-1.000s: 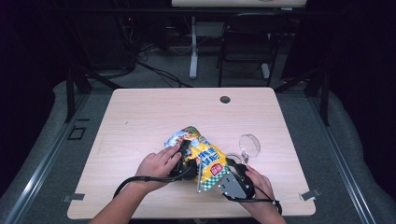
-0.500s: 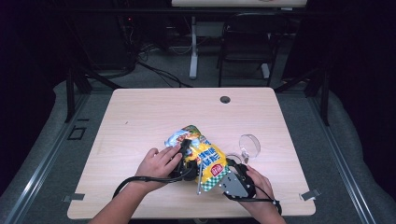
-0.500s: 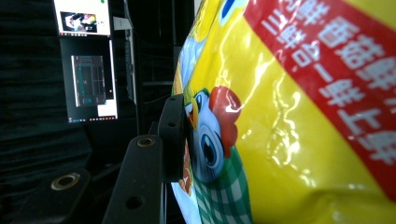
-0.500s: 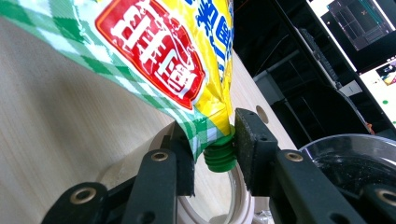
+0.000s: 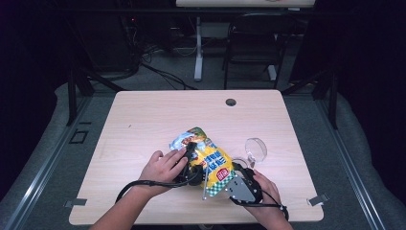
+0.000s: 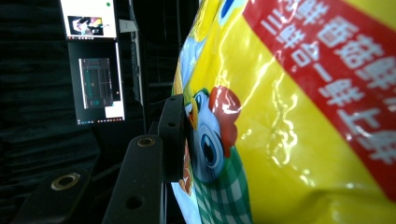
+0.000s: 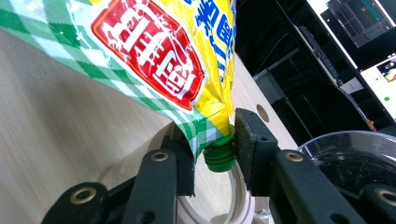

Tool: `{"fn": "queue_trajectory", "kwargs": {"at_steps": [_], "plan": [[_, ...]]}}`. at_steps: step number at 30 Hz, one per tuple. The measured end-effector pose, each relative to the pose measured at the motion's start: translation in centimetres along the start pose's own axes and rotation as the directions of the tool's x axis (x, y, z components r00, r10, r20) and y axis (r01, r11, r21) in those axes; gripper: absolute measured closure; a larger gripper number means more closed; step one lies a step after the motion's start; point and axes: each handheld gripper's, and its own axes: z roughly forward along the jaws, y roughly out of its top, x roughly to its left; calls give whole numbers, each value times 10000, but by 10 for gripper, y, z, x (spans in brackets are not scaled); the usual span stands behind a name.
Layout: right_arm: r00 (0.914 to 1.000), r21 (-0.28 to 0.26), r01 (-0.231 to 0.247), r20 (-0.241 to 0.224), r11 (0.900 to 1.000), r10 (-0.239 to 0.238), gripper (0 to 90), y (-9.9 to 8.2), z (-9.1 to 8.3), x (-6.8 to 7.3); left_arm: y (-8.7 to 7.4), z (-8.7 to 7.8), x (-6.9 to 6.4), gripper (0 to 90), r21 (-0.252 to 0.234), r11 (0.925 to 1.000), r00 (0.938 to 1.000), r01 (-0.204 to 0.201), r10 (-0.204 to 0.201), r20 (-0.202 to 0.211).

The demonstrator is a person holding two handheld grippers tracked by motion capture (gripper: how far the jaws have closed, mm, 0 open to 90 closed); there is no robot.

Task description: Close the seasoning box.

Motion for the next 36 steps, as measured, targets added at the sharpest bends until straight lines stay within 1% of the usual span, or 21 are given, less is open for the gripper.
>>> {"fn": "queue_trajectory", "kwargs": {"at_steps": [1,2,4,5,6,8,9,10,11,12,13,14,16,20,22,25,26,32,36], "plan": [[10000,-4,-6,2,10000,6,699,0,0,0,1,-1,1,654,133,9999,9999,-24,22,131],[10000,-14,-5,14,10000,5,699,0,0,0,1,-1,1,654,148,9999,9999,-16,14,142],[10000,-72,-59,-15,10000,58,699,-1,0,0,1,-1,0,654,169,9999,9999,12,-14,119],[10000,-66,-60,-17,10000,59,699,-1,1,0,1,-1,0,654,133,9999,10000,-80,79,28],[10000,-57,-60,-21,10000,60,698,-1,1,0,1,-1,-1,654,136,9999,10000,-60,60,16],[10000,3,-6,-12,10000,6,699,0,0,0,1,-1,-1,654,146,9999,9999,-20,18,99],[10000,-17,-18,2,10000,18,699,0,0,1,1,-2,-1,654,139,9999,10000,-68,68,-12],[10000,-17,-18,2,10000,18,699,0,0,1,1,-2,-1,654,139,9999,10000,-68,68,-12],[10000,25,4,10,10000,-4,698,0,0,0,1,-2,0,654,148,9999,10000,-86,86,9],[10000,27,7,-22,10000,-7,699,0,0,1,1,-3,1,654,249,9996,9998,-107,104,140],[10000,27,7,-22,10000,-7,699,0,0,1,1,-3,1,654,246,9996,9999,-121,118,119],[10000,-43,-36,-37,10000,36,699,0,0,1,1,-2,0,654,136,9998,9999,-135,135,22],[10000,-31,-30,-28,10000,30,698,0,0,1,1,-2,0,654,142,9998,9999,-127,126,63],[10000,2,-55,-8,10000,55,699,0,-1,1,2,-3,2,654,160,9996,9997,-251,251,31],[9998,-55,-196,-33,9998,195,699,-1,-1,0,2,-3,3,654,211,9994,9996,-271,269,66],[9997,-44,-252,-61,9997,251,699,-1,0,0,3,-2,4,654,210,9992,9993,-348,345,106],[9996,-57,-283,-78,9996,283,700,-1,0,0,3,-2,4,654,203,9993,9995,-302,300,75],[9996,-60,-298,-32,9995,298,701,-2,0,-1,4,-2,5,654,244,9990,9992,-385,383,110],[9992,-76,-396,-99,9992,395,701,-2,0,-1,4,-3,5,654,237,9987,9990,-443,441,79]]}}
